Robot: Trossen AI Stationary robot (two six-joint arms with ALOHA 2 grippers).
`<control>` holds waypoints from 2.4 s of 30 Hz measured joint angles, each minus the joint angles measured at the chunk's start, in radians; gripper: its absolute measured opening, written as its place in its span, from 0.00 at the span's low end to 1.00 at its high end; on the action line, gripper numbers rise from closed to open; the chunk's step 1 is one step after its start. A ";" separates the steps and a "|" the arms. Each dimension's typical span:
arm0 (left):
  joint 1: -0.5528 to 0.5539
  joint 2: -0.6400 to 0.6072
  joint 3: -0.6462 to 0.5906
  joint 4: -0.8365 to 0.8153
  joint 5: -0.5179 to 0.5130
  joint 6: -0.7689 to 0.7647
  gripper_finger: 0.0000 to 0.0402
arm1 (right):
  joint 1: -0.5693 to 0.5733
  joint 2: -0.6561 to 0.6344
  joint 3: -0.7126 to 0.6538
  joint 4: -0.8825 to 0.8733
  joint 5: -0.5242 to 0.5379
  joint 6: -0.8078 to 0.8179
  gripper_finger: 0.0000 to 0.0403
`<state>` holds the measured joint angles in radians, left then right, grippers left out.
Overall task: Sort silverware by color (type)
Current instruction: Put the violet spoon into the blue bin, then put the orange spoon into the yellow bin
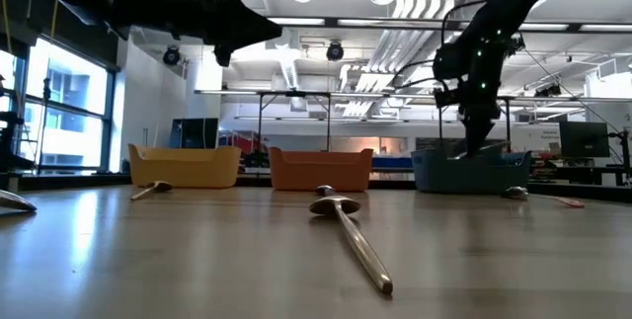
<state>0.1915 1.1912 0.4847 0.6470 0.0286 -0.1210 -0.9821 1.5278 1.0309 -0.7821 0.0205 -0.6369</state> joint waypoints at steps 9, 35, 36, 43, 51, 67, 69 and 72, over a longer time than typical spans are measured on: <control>-0.053 0.000 0.000 -0.003 -0.089 0.063 0.02 | -0.016 0.087 0.000 0.051 0.004 0.079 0.07; -0.006 0.000 0.000 -0.013 0.043 0.021 0.02 | 0.088 -0.007 0.125 -0.051 -0.027 0.414 0.28; -0.006 0.000 0.000 -0.019 0.035 0.010 0.02 | 0.087 -0.026 0.113 -0.020 -0.075 0.421 0.27; -0.037 0.000 0.000 -0.067 -0.098 0.084 0.02 | 0.123 -0.184 -0.014 0.134 -0.142 0.516 0.20; -0.041 0.000 0.000 -0.059 -0.163 0.064 0.02 | 0.346 -0.415 -0.263 0.126 -0.100 0.772 0.20; -0.045 0.000 0.000 -0.051 -0.101 0.073 0.02 | 0.700 -0.397 -0.434 -0.065 0.203 1.580 0.31; -0.046 0.000 0.000 -0.051 -0.073 0.077 0.02 | 0.685 -0.359 -0.465 -0.020 0.216 1.603 0.31; -0.049 0.000 0.000 -0.051 -0.046 0.082 0.02 | 0.655 -0.308 -0.517 0.107 0.216 1.596 0.31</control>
<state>0.1429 1.1912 0.4847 0.5964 -0.0169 -0.0391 -0.3268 1.2194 0.5141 -0.6755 0.2365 0.9592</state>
